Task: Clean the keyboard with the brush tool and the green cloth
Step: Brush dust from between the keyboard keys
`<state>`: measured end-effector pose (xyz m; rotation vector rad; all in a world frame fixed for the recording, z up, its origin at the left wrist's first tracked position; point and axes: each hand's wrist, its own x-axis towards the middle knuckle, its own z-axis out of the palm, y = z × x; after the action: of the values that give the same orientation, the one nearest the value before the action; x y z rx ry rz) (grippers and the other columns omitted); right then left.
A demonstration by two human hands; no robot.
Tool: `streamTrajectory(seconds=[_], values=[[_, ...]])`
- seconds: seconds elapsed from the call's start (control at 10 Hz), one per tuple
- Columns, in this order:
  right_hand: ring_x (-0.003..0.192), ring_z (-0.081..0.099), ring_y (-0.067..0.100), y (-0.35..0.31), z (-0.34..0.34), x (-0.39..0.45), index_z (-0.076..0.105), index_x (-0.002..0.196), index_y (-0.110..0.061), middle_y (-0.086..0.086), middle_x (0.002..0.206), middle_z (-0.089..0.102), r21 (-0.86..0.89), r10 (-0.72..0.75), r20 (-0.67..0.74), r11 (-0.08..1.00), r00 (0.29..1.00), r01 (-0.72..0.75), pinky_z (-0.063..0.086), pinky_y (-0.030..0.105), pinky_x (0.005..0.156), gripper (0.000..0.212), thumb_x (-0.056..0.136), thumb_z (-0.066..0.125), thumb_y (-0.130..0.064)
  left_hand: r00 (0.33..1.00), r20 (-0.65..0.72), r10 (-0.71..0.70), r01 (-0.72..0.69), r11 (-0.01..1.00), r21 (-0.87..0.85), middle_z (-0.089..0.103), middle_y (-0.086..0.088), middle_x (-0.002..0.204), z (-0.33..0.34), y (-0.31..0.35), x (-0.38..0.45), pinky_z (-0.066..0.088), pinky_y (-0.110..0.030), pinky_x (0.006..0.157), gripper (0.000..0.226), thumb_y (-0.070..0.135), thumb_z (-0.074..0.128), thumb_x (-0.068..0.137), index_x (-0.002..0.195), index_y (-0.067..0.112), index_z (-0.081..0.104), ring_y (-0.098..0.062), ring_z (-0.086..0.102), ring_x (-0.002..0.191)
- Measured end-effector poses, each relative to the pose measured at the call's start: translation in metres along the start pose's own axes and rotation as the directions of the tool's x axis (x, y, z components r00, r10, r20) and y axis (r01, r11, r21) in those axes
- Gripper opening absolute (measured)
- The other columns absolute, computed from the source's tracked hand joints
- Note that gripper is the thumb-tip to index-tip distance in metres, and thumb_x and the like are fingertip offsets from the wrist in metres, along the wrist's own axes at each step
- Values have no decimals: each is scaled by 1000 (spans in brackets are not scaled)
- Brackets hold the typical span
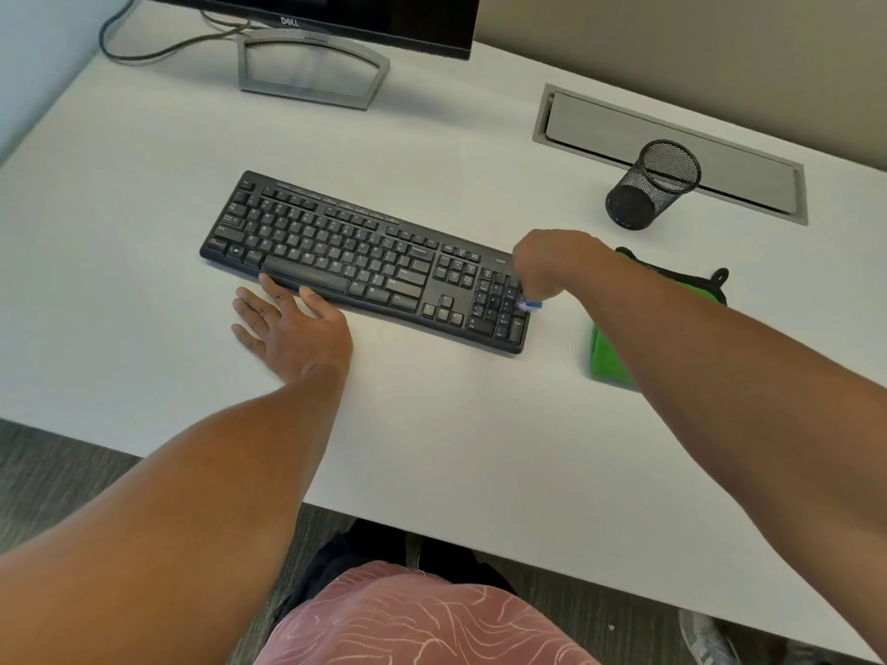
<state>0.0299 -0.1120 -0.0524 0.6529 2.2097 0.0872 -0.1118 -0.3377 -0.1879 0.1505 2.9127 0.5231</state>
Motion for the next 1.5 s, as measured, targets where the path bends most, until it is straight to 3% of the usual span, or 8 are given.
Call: streamTrajectory(seconds=[0.2,0.3,0.5,0.7,0.9,1.1,1.3,1.5], values=[[93,62,29,-12,-8,3,70,89,-4,9,91,66,205,-120,-109,969,987,140,48,34,73,27,91,44,-10,1000,-4,4,-4,1000,3,2,-11,169,-1,0,0,-5,-46,125,64,46,12,105,162,19,5,-24,-5,156],[81,52,25,-20,5,3,52,66,-10,1,71,50,62,-114,-47,991,992,116,51,37,80,29,94,45,-14,1000,1,5,-5,1000,0,2,-11,169,-1,0,0,-5,-46,125,64,46,12,105,162,19,5,-24,-5,156],[75,48,23,-11,4,2,48,64,-12,4,74,49,-13,-37,2,999,999,37,42,28,61,26,90,46,-5,1000,2,4,-4,1000,4,2,-12,169,0,0,0,-5,-46,125,64,45,12,104,162,19,5,-24,-5,156],[101,60,27,-15,4,0,71,97,-6,7,103,68,86,-129,-119,986,985,139,53,36,87,26,90,45,-9,1000,3,4,-4,1000,3,2,-12,169,0,0,0,-5,-46,125,64,45,13,105,162,19,5,-24,-4,156],[82,52,25,-6,14,-6,42,61,-15,1,71,45,-57,-49,23,997,999,51,52,34,79,34,93,54,-16,1000,7,9,-9,1000,-7,1,-12,169,-1,-1,0,-5,-46,125,65,45,13,104,162,19,5,-24,-5,156],[111,59,36,-18,0,-13,68,112,1,19,117,65,158,-162,-84,972,983,174,51,43,86,35,88,42,-3,1000,9,8,-8,1000,7,1,-12,169,-1,0,0,-6,-46,125,64,45,13,104,162,18,4,-25,-5,156],[82,50,23,-20,10,-12,60,81,-11,1,71,48,-102,-139,35,985,990,142,50,32,75,24,98,48,-23,1000,8,7,-7,1000,2,1,-12,169,-1,-1,0,-6,-46,125,65,45,13,104,162,19,4,-25,-5,156],[88,55,23,-21,2,-16,67,84,-8,8,97,65,47,-127,-18,991,992,128,45,30,73,26,94,43,-13,1000,9,10,-10,1000,5,1,-12,169,-1,-1,0,-6,-46,125,65,45,13,104,162,19,4,-24,-6,156]])
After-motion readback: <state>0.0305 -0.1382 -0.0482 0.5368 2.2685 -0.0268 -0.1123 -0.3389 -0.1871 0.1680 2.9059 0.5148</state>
